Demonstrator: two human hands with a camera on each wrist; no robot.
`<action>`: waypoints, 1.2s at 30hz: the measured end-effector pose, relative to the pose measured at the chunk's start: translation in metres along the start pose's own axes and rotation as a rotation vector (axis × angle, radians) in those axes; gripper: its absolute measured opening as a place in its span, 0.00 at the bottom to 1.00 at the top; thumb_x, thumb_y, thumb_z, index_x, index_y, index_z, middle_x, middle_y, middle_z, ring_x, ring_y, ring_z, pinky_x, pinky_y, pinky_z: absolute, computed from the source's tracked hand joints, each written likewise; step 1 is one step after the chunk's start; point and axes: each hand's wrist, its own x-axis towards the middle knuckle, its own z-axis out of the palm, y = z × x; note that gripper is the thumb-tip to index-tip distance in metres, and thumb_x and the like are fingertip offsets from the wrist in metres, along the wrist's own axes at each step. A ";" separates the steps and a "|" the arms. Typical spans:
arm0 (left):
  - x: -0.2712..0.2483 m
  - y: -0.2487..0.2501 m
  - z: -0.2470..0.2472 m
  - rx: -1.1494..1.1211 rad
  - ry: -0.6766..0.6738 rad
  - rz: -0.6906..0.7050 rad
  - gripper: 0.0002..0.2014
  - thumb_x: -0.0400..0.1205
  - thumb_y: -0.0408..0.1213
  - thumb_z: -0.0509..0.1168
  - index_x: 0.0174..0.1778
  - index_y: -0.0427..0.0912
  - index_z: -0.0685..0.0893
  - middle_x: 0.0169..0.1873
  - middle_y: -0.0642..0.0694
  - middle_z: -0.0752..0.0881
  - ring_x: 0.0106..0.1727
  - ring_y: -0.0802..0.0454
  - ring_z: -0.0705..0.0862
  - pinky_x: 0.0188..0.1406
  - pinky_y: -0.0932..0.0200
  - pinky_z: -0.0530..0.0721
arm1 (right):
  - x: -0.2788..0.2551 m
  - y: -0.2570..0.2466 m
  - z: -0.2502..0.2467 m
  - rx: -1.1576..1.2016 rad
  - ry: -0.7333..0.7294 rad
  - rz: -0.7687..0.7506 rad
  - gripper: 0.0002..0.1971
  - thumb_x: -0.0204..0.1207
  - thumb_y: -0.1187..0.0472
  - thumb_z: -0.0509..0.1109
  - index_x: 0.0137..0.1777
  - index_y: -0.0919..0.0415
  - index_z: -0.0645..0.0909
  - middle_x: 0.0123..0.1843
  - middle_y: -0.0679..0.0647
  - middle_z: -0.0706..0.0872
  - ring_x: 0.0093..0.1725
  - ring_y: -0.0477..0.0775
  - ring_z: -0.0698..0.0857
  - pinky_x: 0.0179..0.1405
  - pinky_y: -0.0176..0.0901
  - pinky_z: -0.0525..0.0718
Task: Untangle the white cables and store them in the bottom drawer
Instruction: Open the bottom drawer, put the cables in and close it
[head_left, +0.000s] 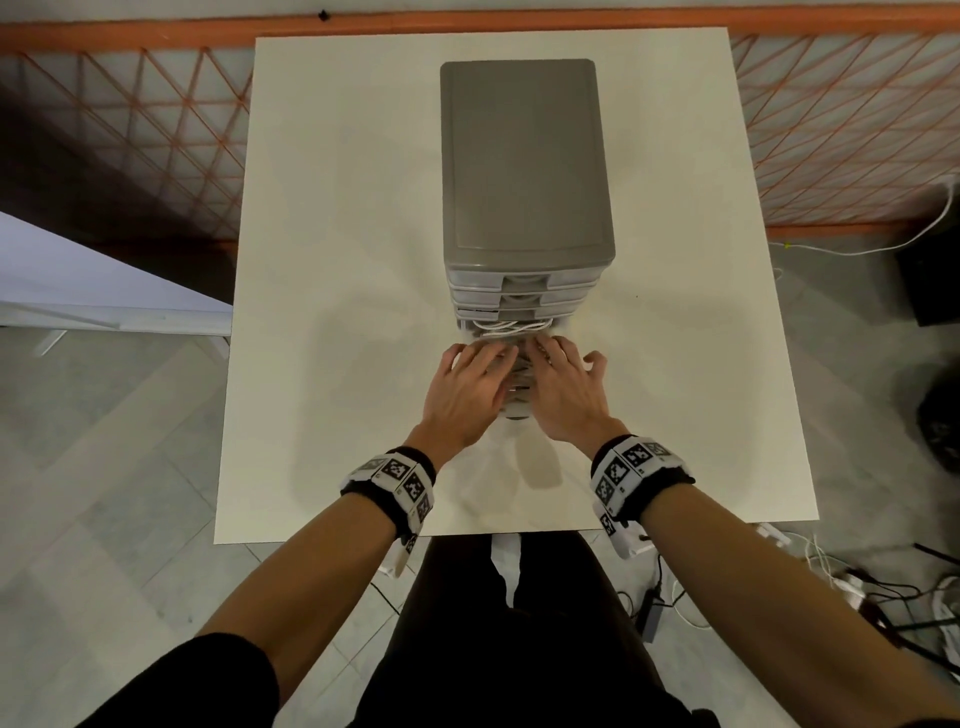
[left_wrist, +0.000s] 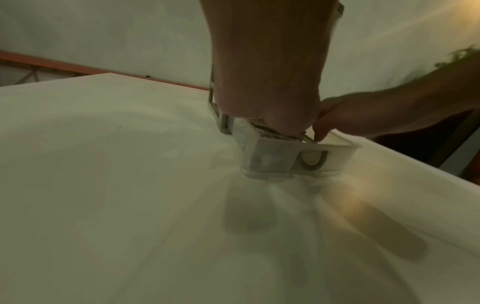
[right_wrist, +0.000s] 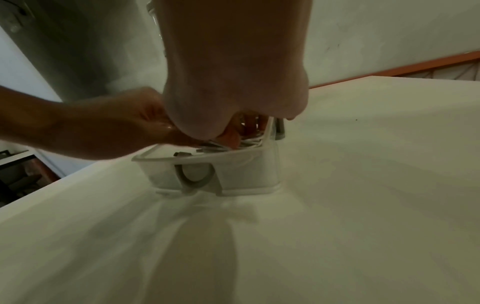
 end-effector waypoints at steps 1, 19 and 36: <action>-0.002 -0.002 0.003 0.025 -0.018 0.017 0.20 0.86 0.44 0.57 0.69 0.42 0.83 0.68 0.44 0.83 0.65 0.43 0.84 0.71 0.47 0.68 | -0.002 0.000 0.000 0.027 0.020 0.004 0.30 0.80 0.58 0.60 0.83 0.56 0.62 0.82 0.51 0.66 0.80 0.54 0.63 0.69 0.60 0.62; 0.013 -0.009 -0.039 -0.136 0.397 -0.019 0.08 0.84 0.36 0.69 0.57 0.41 0.84 0.55 0.41 0.88 0.55 0.44 0.82 0.51 0.46 0.81 | -0.041 -0.021 0.028 1.527 -0.195 0.757 0.10 0.78 0.71 0.64 0.51 0.74 0.86 0.39 0.67 0.88 0.32 0.57 0.85 0.30 0.42 0.84; 0.056 -0.027 -0.096 -0.150 0.602 0.019 0.10 0.86 0.30 0.68 0.62 0.34 0.88 0.60 0.35 0.85 0.65 0.36 0.74 0.73 0.69 0.66 | -0.015 -0.028 0.019 1.603 -0.159 0.784 0.09 0.81 0.67 0.64 0.51 0.70 0.86 0.38 0.62 0.90 0.32 0.54 0.87 0.31 0.40 0.84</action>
